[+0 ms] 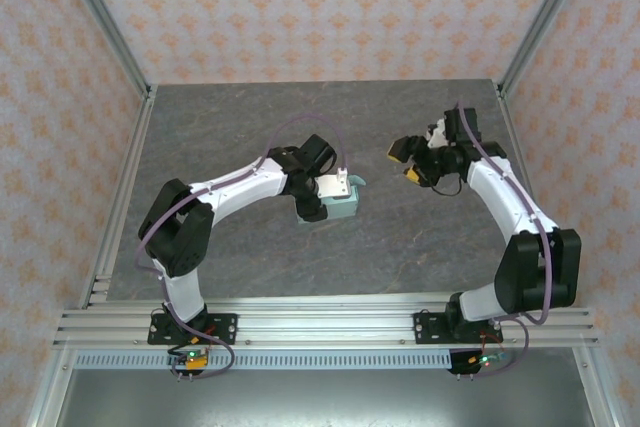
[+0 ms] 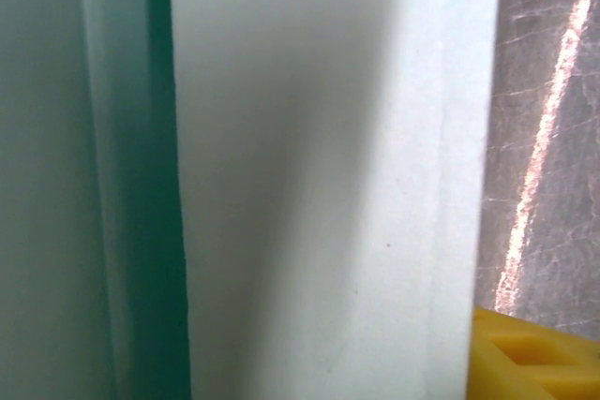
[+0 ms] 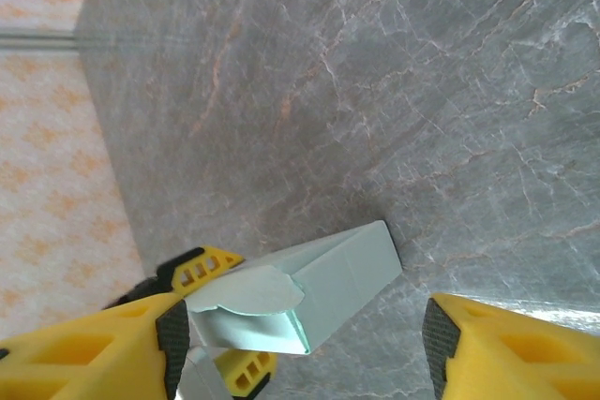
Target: Fold the paper box
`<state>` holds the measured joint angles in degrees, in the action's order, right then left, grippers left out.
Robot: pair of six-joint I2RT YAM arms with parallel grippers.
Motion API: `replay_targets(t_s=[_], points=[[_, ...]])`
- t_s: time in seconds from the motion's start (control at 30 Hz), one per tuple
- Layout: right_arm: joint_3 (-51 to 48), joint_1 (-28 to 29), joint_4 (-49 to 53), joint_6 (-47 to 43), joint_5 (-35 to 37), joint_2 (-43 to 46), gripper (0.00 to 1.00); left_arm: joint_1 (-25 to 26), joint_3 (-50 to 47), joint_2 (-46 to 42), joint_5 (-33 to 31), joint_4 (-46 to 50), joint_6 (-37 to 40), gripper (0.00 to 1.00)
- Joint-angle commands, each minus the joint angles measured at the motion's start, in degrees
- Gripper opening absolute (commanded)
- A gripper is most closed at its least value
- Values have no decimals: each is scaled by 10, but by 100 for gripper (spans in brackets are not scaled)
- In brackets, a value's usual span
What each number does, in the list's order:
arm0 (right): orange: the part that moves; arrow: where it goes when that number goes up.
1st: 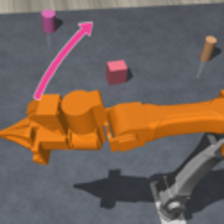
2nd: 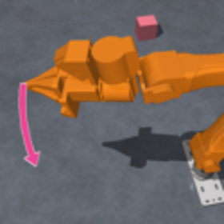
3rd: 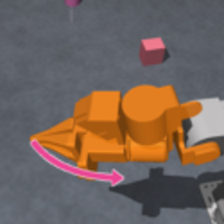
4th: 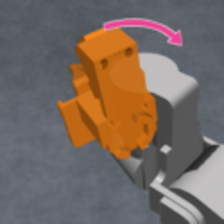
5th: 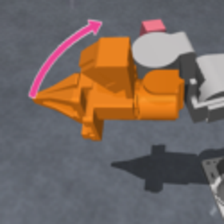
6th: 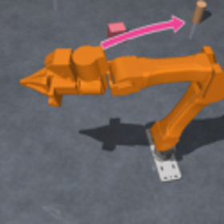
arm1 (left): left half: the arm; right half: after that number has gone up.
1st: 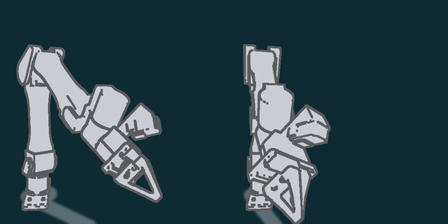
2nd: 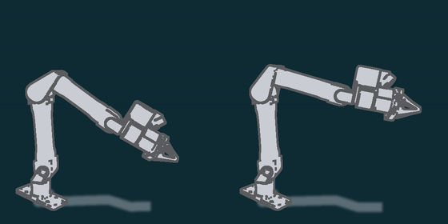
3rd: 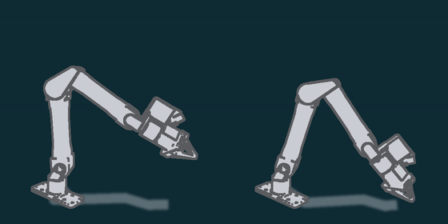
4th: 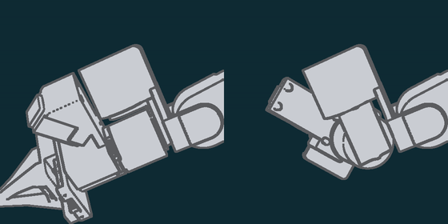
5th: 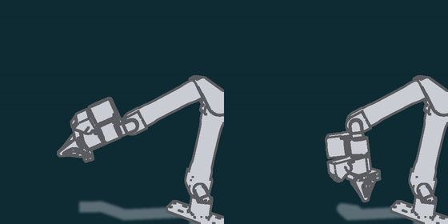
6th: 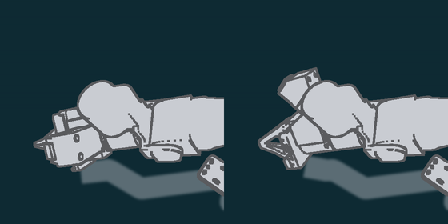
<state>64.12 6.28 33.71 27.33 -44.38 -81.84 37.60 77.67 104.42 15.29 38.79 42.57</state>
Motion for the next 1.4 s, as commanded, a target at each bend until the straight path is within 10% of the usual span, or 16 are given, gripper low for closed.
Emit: replay_targets(t_s=[0.0,0.57,0.83,1.37], points=[[11,21,55,-34,57,3,68,-3,16,-20,28,11,9,66],[65,48,56,1,-37,-54,80,-8,38,0,51,39,34,51],[-19,50,-29,-409,-59,25,80,-21,51,25,93,47,40,53],[-62,132,-119,-673,-19,-1,60,-27,54,19,125,46,20,55]])
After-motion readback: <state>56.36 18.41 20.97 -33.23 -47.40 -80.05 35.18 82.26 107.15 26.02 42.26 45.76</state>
